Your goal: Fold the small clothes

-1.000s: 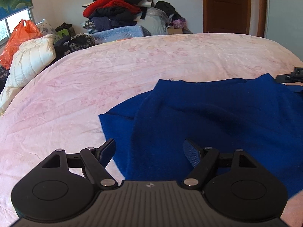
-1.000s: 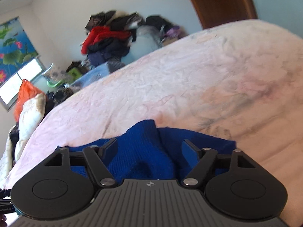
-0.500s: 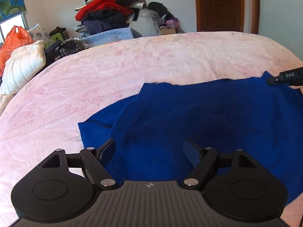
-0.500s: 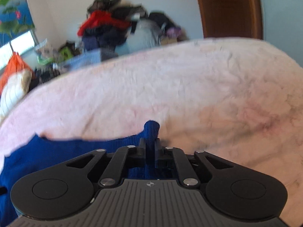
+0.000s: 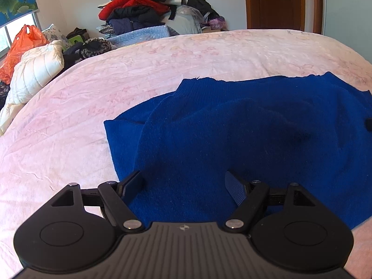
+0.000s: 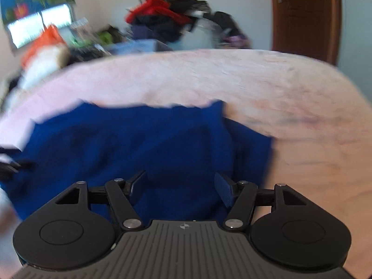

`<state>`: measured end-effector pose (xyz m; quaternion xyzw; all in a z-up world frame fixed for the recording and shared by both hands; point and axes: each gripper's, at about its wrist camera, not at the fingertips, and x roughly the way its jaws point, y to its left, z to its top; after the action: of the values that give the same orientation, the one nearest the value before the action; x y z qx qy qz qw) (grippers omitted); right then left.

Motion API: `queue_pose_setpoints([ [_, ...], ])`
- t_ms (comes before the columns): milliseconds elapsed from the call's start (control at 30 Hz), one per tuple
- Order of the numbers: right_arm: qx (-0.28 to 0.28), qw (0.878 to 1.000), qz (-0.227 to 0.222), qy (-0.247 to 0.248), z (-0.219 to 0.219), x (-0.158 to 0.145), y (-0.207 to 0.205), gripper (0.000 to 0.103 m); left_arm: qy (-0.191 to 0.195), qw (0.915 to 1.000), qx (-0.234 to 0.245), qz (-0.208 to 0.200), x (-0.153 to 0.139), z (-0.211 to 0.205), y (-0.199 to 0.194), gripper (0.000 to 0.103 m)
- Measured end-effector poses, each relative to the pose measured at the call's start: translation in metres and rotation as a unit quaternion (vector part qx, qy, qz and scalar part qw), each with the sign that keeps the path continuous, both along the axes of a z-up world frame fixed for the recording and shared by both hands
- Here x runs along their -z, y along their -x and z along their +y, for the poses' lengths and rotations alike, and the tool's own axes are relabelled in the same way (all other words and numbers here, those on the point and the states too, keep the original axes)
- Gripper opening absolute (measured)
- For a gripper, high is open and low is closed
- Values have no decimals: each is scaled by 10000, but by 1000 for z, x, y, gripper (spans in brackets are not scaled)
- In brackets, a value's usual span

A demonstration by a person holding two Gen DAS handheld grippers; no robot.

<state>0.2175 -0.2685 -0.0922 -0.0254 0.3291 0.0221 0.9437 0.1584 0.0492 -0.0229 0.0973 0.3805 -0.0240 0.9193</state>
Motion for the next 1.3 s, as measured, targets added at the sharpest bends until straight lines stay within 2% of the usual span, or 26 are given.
queue_pose_setpoints([
  [33, 348, 9991, -128, 218, -3, 0, 7, 69, 4, 10000, -11, -7, 0, 0, 1, 78],
  [100, 479, 9976, -485, -94, -7, -11, 24, 71, 18, 10000, -31, -4, 1, 1, 3, 78],
  [167, 181, 9957, -734, -528, -6, -19, 42, 72, 39, 10000, -61, 22, 2, 2, 3, 78],
  [233, -151, 9955, -805, -483, 6, -21, 53, 75, 51, 9999, -102, 14, 3, 1, 4, 78],
  [333, -555, 9966, -540, -273, 25, -11, 55, 85, 44, 9999, -137, 16, 4, 0, 7, 78],
  [400, -458, 9987, -166, 139, 38, 2, 50, 85, 11, 9999, -129, 15, 5, 0, 10, 79],
  [467, -241, 9981, -172, 538, 45, 9, 54, 86, -21, 9999, -130, 12, 6, 1, 13, 81],
  [500, -192, 9980, -246, 552, 46, 8, 58, 86, -18, 9999, -122, 9, 7, 1, 14, 82],
  [567, -200, 9983, -431, 326, 45, 2, 66, 86, -17, 9999, -122, 17, 8, 2, 16, 82],
  [667, -389, 9982, -455, 85, 44, 1, 70, 95, 1, 9999, -154, -5, 10, 3, 18, 83],
  [767, -440, 9986, -59, 301, 49, 17, 63, 96, 14, 9999, -161, -19, 12, 4, 20, 83],
  [900, -385, 9988, -114, 284, 47, 22, 67, 103, 38, 9998, -166, -66, 16, 8, 25, 88],
  [1133, -320, 9990, -166, -274, 30, 32, 67, 103, 348, 9986, -290, -291, 25, 17, 36, 90],
  [1300, -321, 9989, -185, -303, 29, 33, 68, 103, 293, 9976, -343, -520, 29, 13, 43, 91],
])
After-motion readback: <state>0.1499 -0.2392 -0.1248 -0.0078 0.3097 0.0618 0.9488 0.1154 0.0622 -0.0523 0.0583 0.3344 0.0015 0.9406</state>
